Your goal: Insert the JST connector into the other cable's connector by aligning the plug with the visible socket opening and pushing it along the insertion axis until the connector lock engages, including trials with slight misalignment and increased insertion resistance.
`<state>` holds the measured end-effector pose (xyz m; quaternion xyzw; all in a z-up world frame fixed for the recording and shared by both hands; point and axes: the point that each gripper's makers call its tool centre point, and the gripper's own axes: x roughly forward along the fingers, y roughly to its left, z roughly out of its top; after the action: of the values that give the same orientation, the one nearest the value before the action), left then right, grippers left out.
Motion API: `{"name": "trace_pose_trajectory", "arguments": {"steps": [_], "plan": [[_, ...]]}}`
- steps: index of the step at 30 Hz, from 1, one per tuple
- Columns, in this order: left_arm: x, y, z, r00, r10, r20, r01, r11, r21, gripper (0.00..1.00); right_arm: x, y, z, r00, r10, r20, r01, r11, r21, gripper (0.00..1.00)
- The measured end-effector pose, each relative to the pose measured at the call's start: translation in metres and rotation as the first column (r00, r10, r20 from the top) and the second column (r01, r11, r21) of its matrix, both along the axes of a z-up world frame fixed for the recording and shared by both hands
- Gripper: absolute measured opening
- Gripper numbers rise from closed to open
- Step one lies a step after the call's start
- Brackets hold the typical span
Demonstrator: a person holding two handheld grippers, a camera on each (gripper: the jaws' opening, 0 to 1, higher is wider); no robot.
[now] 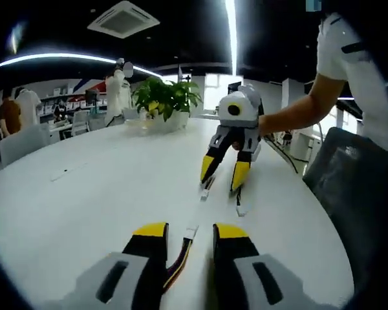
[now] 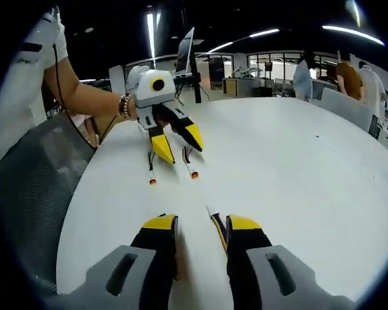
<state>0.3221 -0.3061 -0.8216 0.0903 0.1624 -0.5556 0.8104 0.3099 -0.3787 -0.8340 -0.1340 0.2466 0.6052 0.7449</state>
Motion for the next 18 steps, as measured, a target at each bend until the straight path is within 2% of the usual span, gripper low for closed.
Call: {"name": "trace_pose_trajectory", "arguments": {"steps": [3,6,9,14,18], "plan": [[0.001,0.0,0.0,1.0,0.006,-0.009,-0.006,1.0,-0.011,0.21,0.002,0.002,-0.001,1.0,0.014,0.015,-0.014,1.0,0.002,0.21],[0.001,-0.003,-0.001,1.0,-0.003,-0.02,0.003,1.0,-0.024,0.21,0.006,0.003,-0.004,1.0,0.012,0.014,-0.012,1.0,-0.006,0.22],[0.0,-0.003,-0.012,0.999,-0.026,-0.022,0.026,1.0,0.002,0.15,0.009,0.002,-0.007,1.0,0.022,0.021,-0.022,1.0,-0.011,0.18],[-0.002,-0.001,-0.016,0.999,-0.04,-0.023,0.04,0.999,0.015,0.1,0.01,0.002,-0.012,0.999,0.03,0.029,-0.029,0.999,-0.037,0.13],[-0.003,0.001,-0.019,0.998,-0.052,-0.023,0.052,0.998,0.026,0.07,0.011,0.005,-0.012,0.999,0.033,0.033,-0.032,0.999,-0.029,0.08]]}}
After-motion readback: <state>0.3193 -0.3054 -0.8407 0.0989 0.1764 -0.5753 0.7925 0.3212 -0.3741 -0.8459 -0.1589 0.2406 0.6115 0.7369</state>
